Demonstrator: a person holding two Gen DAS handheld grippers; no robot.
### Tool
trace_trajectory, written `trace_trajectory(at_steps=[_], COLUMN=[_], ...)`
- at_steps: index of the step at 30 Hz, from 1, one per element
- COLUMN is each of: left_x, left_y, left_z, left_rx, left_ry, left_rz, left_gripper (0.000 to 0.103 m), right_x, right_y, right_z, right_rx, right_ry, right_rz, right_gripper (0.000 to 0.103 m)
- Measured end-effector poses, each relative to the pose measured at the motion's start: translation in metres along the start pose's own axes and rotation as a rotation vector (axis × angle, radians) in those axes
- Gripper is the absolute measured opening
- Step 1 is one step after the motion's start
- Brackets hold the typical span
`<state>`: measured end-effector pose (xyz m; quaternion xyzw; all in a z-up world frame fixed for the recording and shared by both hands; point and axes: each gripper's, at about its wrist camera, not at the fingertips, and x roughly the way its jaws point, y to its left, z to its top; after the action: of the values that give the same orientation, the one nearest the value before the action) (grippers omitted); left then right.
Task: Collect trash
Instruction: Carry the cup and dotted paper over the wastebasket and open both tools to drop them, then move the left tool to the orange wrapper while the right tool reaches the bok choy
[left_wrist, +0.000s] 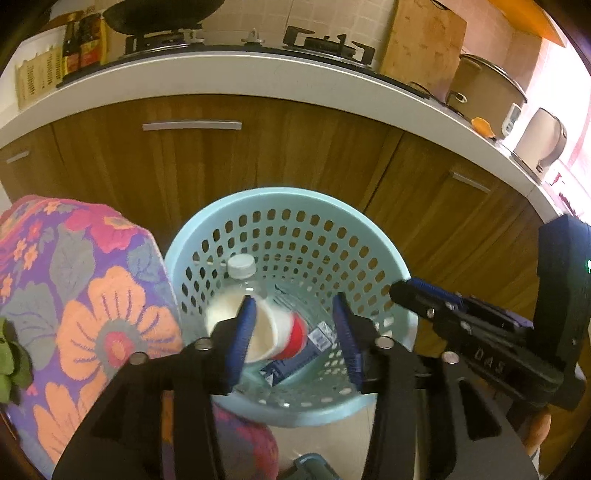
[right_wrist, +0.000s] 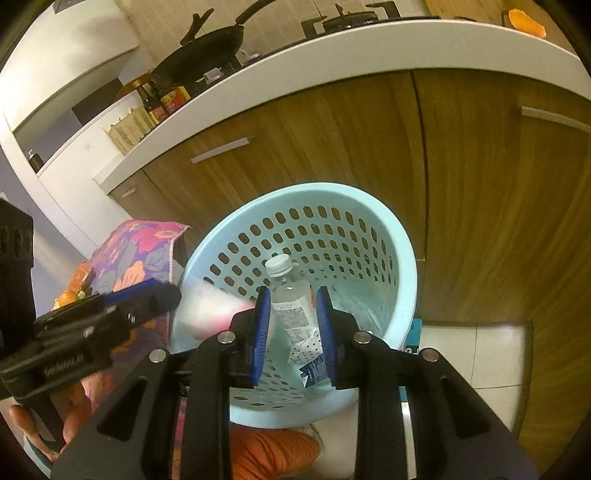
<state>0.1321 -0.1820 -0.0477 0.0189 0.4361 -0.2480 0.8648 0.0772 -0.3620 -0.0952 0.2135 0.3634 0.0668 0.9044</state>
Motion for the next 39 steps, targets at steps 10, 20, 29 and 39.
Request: trace_trajectory(at_steps=[10, 20, 29, 39], left_x=[-0.045, -0.1, -0.16, -0.204], left_y=[0.017, 0.054, 0.122, 0.21], left_z=[-0.023, -0.049, -0.089, -0.139], left_rx=[-0.009, -0.106, -0.279, -0.511], left_ry=[-0.055, -0.154, -0.262, -0.339], left_rz=[0.023, 0.073, 0.168, 0.344], left_gripper=[0.043, 0.043, 0.053, 0.053], right_x=[-0.01, -0.017, -0.006, 0.024], right_y=[0.031, 0.089, 0.164, 0.246], right_z=[0.0, -0.01, -0.027, -0.041], right_rx=[-0.056, -0.184, -0.355, -0.523], right_ry=[-0.019, -0.043, -0.039, -0.025], right_rz=[0.031, 0.075, 0.133, 0.192], right_gripper=[0.023, 0.05, 0.061, 0.061])
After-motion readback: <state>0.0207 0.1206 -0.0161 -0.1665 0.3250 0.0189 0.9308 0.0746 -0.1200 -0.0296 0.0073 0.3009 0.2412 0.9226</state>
